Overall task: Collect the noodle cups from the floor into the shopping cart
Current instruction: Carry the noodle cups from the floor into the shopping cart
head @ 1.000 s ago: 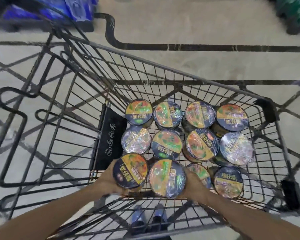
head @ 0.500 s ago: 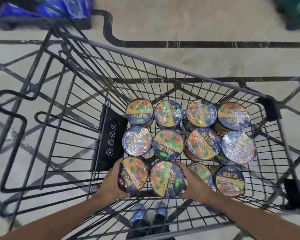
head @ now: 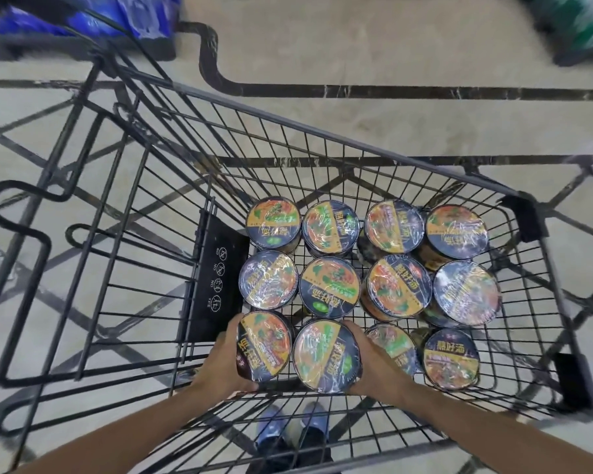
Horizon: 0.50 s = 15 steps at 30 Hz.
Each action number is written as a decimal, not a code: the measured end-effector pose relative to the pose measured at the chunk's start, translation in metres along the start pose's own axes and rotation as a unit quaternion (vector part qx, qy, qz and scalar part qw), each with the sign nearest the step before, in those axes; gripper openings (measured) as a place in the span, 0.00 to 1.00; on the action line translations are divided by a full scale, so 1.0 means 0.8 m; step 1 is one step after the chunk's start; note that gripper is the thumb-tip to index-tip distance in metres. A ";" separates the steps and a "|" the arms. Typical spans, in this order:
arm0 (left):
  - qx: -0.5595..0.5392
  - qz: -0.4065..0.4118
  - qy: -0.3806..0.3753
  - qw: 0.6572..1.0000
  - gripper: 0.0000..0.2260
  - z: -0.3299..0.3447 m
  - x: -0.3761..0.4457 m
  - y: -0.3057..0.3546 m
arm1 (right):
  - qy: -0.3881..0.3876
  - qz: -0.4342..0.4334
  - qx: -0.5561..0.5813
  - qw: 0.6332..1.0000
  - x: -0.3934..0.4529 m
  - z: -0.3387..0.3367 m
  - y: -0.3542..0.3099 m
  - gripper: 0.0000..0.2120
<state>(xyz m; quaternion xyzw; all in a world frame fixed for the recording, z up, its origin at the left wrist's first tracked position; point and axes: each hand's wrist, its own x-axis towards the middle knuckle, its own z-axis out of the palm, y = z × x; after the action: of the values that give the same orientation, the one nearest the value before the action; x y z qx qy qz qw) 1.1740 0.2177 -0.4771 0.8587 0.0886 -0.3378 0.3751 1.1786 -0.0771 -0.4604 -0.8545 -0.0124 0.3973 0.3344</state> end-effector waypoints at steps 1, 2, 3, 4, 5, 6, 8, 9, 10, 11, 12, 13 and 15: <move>0.012 -0.003 -0.008 1.000 0.60 -0.002 -0.001 0.003 | 0.004 0.004 -0.011 1.000 0.001 -0.001 -0.001 0.56; 0.029 -0.004 -0.015 0.999 0.60 -0.004 -0.003 0.007 | 0.004 0.008 -0.021 1.000 0.001 -0.003 -0.003 0.56; 0.052 -0.006 -0.021 0.998 0.60 -0.007 -0.005 0.011 | 0.001 0.010 -0.032 0.999 0.000 -0.006 -0.007 0.56; 0.076 -0.008 -0.024 0.997 0.61 -0.010 -0.007 0.015 | -0.007 0.017 -0.043 0.999 -0.004 -0.010 -0.011 0.56; 0.098 -0.011 -0.027 0.995 0.61 -0.012 -0.011 0.020 | -0.014 0.026 -0.056 0.998 -0.009 -0.014 -0.015 0.56; 0.121 -0.012 -0.025 0.992 0.61 -0.014 -0.016 0.026 | -0.018 0.035 -0.068 0.997 -0.016 -0.018 -0.019 0.55; 0.162 -0.014 -0.022 0.986 0.58 -0.021 -0.029 0.042 | -0.013 0.045 -0.091 0.995 -0.034 -0.028 -0.029 0.50; 0.171 -0.013 -0.023 0.985 0.55 -0.026 -0.038 0.053 | -0.002 0.043 -0.104 0.994 -0.045 -0.035 -0.036 0.47; 0.176 -0.003 -0.022 0.984 0.51 -0.033 -0.047 0.064 | 0.011 0.035 -0.115 0.993 -0.057 -0.044 -0.046 0.44; 0.182 0.019 -0.018 0.983 0.46 -0.042 -0.054 0.078 | 0.027 0.022 -0.124 0.992 -0.069 -0.054 -0.056 0.40; 0.194 0.053 -0.007 0.980 0.41 -0.052 -0.061 0.093 | 0.045 0.002 -0.135 0.990 -0.079 -0.066 -0.068 0.38; 0.216 0.088 0.012 0.972 0.36 -0.064 -0.066 0.113 | 0.062 -0.020 -0.152 0.986 -0.089 -0.080 -0.081 0.36; 0.289 0.168 0.070 0.940 0.31 -0.091 -0.075 0.156 | 0.100 -0.062 -0.200 0.973 -0.104 -0.112 -0.107 0.32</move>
<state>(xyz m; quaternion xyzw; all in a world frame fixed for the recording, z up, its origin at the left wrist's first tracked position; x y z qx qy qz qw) 1.2163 0.1869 -0.3293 0.9540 -0.1322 -0.2198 0.1552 1.2044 -0.0847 -0.3138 -0.9369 -0.1109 0.2784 0.1801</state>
